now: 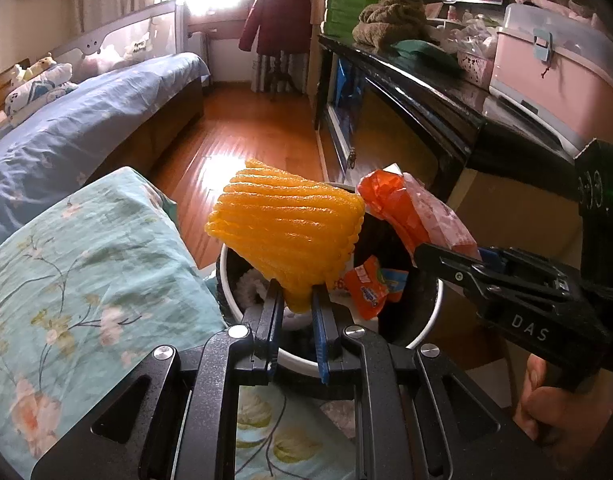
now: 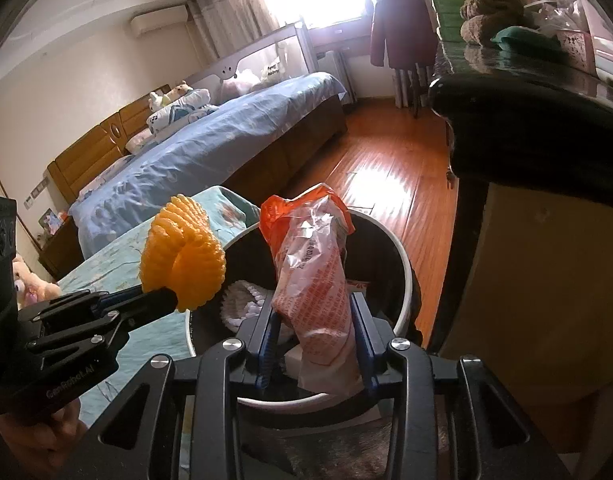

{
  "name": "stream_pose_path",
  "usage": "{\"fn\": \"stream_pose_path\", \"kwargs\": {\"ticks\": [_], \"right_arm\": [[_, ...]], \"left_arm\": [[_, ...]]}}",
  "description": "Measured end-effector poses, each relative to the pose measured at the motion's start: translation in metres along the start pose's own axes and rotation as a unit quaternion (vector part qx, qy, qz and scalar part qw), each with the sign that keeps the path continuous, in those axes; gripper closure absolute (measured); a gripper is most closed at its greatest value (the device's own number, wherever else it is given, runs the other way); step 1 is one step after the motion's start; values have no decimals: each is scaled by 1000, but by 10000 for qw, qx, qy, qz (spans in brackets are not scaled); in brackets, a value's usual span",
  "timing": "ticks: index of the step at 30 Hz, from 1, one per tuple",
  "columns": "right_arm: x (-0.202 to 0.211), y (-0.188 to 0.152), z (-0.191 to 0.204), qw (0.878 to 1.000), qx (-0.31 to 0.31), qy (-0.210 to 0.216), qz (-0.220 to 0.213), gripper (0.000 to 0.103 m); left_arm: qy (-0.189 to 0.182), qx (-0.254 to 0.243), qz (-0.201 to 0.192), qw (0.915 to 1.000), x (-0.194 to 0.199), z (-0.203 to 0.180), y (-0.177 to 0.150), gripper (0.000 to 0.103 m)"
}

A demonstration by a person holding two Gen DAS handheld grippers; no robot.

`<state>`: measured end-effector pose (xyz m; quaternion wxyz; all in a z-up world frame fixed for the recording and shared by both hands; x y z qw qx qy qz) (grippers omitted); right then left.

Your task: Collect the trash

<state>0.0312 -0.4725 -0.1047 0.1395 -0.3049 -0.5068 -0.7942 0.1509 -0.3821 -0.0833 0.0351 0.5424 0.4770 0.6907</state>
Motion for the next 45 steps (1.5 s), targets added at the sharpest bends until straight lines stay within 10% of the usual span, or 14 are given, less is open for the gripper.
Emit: {"fn": "stream_pose_path", "kwargs": {"ticks": [19, 21, 25, 45], "right_arm": [[-12, 5, -6, 9998, -107, 31, 162, 66], [-13, 5, -6, 9998, -117, 27, 184, 63], [-12, 5, -6, 9997, -185, 62, 156, 36], [53, -3, 59, 9961, -145, 571, -664, 5]], "left_arm": [[-37, -135, 243, 9996, -21, -2, -1, 88], [-6, -140, 247, 9996, -21, -2, -1, 83], [55, -35, 140, 9999, -15, 4, -5, 38], [713, 1164, -933, 9862, 102, 84, -62, 29]]}}
Point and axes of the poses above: each gripper's, at about its wrist camera, not at the fingertips, and x roughly against the way its jaws point, z to its left, y to its top, the point moved 8 cm from there along -x, roughly the way its jaws point, and after that the axes turned 2 degrees about y, right-handed, at the moved point
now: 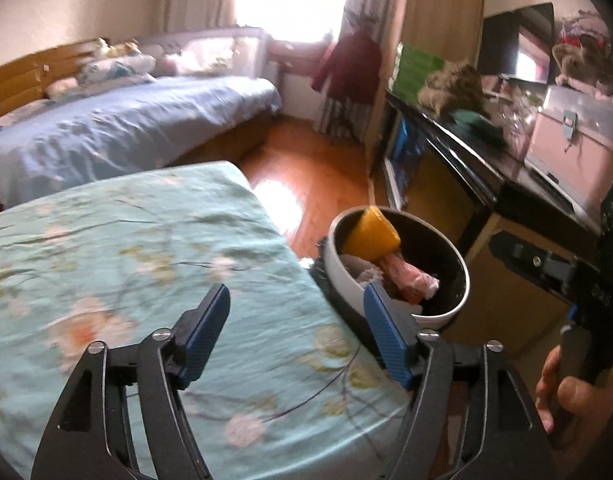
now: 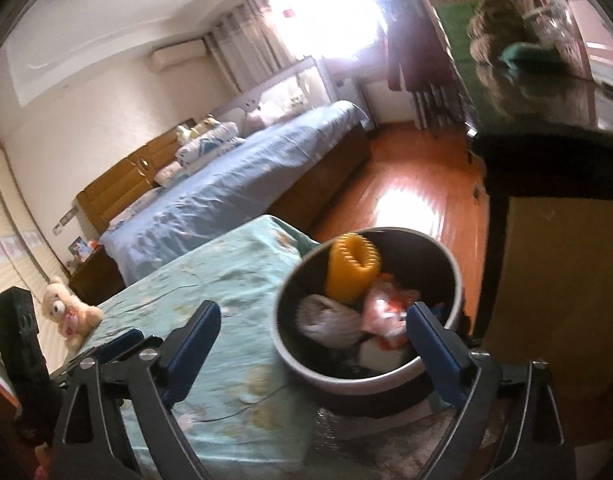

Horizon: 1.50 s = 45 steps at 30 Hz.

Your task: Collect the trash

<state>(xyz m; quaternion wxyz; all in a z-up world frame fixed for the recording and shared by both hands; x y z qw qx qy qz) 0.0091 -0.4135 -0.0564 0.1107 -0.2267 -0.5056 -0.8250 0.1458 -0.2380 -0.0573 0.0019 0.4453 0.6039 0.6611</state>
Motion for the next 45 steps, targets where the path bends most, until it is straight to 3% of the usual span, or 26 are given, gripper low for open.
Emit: {"fn": "stream_pose_path", "kwargs": {"ticks": [2, 7, 11, 13, 15, 19, 28, 45], "right_arm": [[5, -4, 13, 9998, 126, 44, -120, 3], [24, -20, 43, 9967, 615, -165, -507, 1], [39, -23, 62, 9932, 904, -118, -730, 1], [53, -17, 76, 9889, 1032, 27, -1064, 0], [60, -13, 87, 9850, 1191, 124, -1243, 0], [55, -17, 102, 9821, 1438, 149, -1204, 0], [49, -36, 114, 9773, 1643, 117, -1329, 0], [36, -49, 106, 9826, 1551, 200, -1001, 0]], "left_arm": [[337, -4, -280, 9990, 20, 12, -2, 25], [715, 15, -693, 9950, 56, 31, -10, 11], [1047, -19, -1169, 9876, 91, 38, -17, 3], [1189, -86, -1363, 9835, 104, 38, -16, 0], [1356, -143, -1547, 9785, 117, 41, -17, 0], [1529, -205, -1798, 9715, 135, 47, -19, 0], [1771, -138, -1881, 9660, 147, 59, -26, 0], [1797, -105, -1618, 9703, 134, 58, -37, 0]]}}
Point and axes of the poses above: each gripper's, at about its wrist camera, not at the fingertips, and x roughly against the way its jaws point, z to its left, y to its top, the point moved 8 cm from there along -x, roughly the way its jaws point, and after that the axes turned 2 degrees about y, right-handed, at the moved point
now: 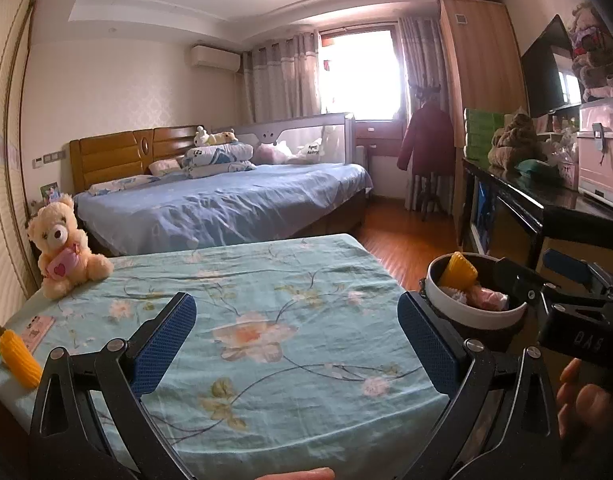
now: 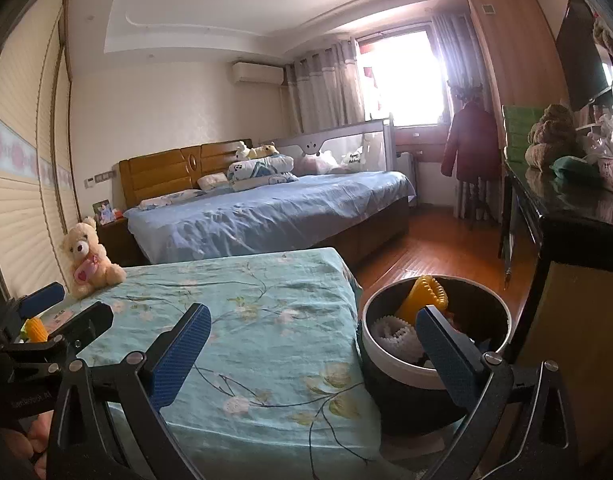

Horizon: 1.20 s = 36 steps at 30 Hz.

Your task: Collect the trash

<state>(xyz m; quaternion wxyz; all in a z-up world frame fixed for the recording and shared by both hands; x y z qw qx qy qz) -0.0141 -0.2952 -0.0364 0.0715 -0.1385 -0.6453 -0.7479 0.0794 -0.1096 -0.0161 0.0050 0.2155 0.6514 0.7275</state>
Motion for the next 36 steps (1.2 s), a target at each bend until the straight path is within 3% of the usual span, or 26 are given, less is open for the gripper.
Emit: {"fn": "stream_pose_path", "kwargs": {"ticks": [36], "right_arm": [[-5, -7, 2, 9997, -153, 107, 180, 0]], "left_arm": [[-9, 137, 116, 9998, -5, 4, -1, 0]]}}
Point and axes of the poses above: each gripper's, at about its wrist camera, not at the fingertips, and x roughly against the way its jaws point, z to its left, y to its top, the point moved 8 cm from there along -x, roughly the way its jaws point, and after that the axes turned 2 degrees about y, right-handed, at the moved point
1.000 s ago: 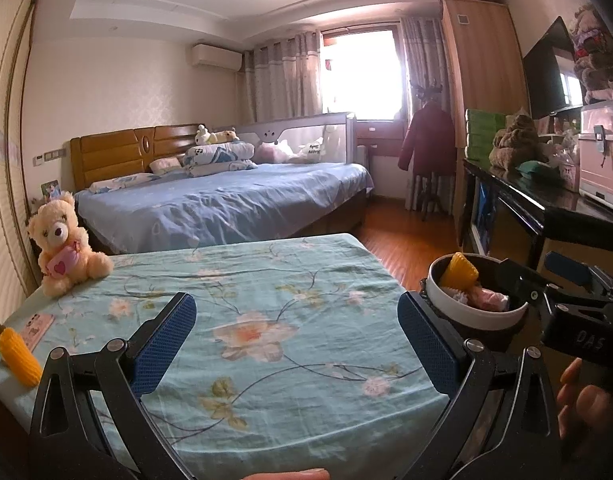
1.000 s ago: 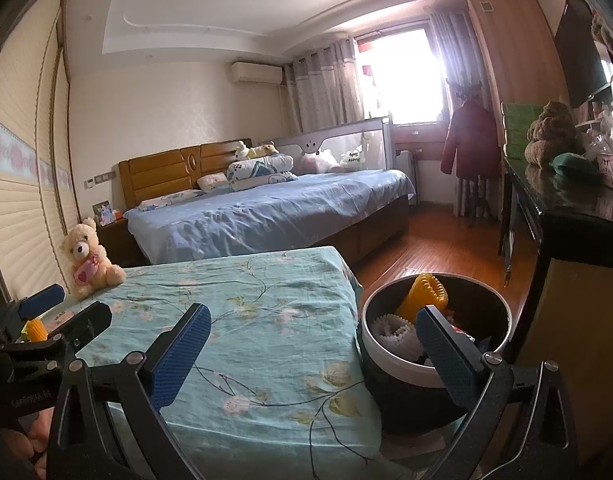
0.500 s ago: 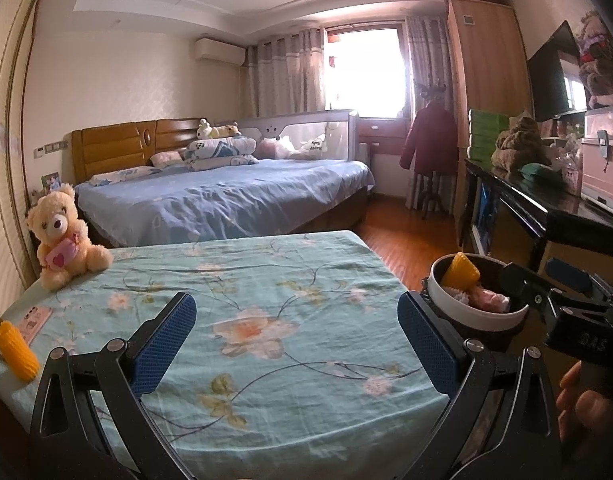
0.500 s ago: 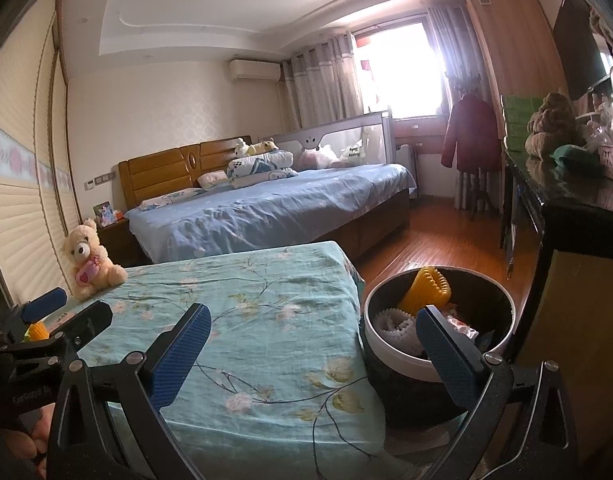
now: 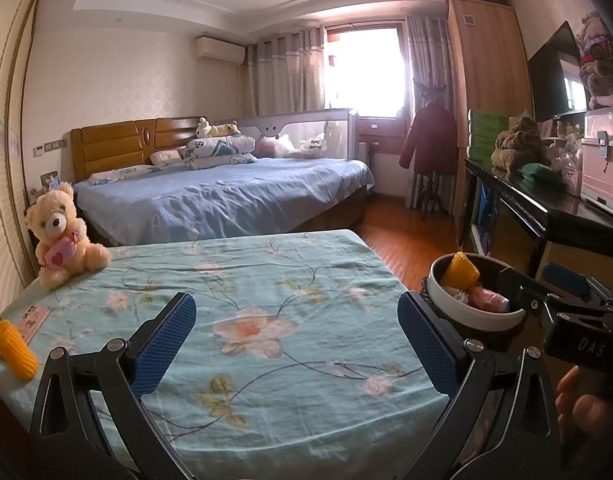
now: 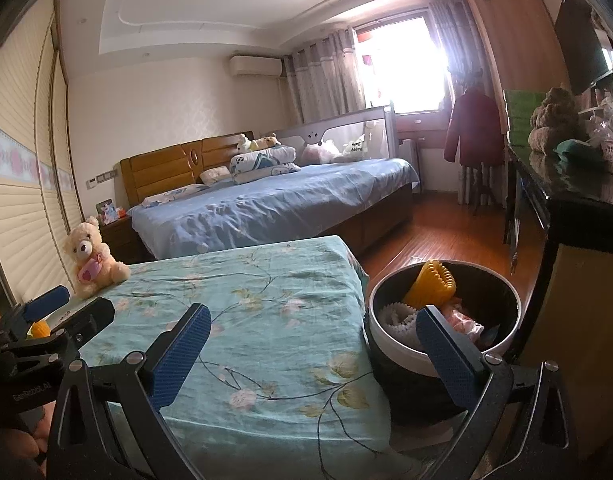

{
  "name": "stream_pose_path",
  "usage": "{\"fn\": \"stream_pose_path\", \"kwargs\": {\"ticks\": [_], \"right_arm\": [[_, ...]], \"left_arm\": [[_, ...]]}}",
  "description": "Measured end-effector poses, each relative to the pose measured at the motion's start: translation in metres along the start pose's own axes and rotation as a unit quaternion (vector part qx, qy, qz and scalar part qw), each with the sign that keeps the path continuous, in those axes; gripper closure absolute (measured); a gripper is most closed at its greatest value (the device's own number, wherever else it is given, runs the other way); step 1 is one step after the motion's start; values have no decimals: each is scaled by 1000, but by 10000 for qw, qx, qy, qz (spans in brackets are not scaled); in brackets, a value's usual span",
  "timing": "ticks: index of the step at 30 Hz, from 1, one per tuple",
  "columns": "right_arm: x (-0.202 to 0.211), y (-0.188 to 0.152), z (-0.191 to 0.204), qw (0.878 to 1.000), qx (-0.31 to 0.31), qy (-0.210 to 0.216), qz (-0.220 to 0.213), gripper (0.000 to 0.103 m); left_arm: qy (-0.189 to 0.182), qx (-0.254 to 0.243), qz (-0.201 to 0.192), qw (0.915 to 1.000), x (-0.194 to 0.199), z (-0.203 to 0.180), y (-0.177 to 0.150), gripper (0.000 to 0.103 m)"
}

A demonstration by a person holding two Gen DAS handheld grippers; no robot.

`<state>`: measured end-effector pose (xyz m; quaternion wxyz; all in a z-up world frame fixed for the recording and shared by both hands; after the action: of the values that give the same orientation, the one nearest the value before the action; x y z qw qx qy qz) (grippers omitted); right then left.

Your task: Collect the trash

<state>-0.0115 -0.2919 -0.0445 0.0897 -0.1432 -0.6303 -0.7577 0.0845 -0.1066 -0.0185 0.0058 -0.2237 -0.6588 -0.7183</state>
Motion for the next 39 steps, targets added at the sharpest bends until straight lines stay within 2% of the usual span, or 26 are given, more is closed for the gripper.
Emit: {"fn": "stream_pose_path", "kwargs": {"ticks": [39], "right_arm": [[2, -3, 6, 10000, -22, 65, 31, 0]], "left_arm": [[-27, -11, 37, 10000, -1, 0, -3, 0]]}}
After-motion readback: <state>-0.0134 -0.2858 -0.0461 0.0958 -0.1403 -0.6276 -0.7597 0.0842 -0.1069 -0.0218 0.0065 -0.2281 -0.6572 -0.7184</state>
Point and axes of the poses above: each gripper's, at about its wrist camera, not at the fingertips, and x roughly against the way its jaws point, z to its left, y to its top, the point moved 8 cm from there along -x, roughly the way its jaws point, and after that the axes turned 2 degrees about y, right-handed, at the moved point
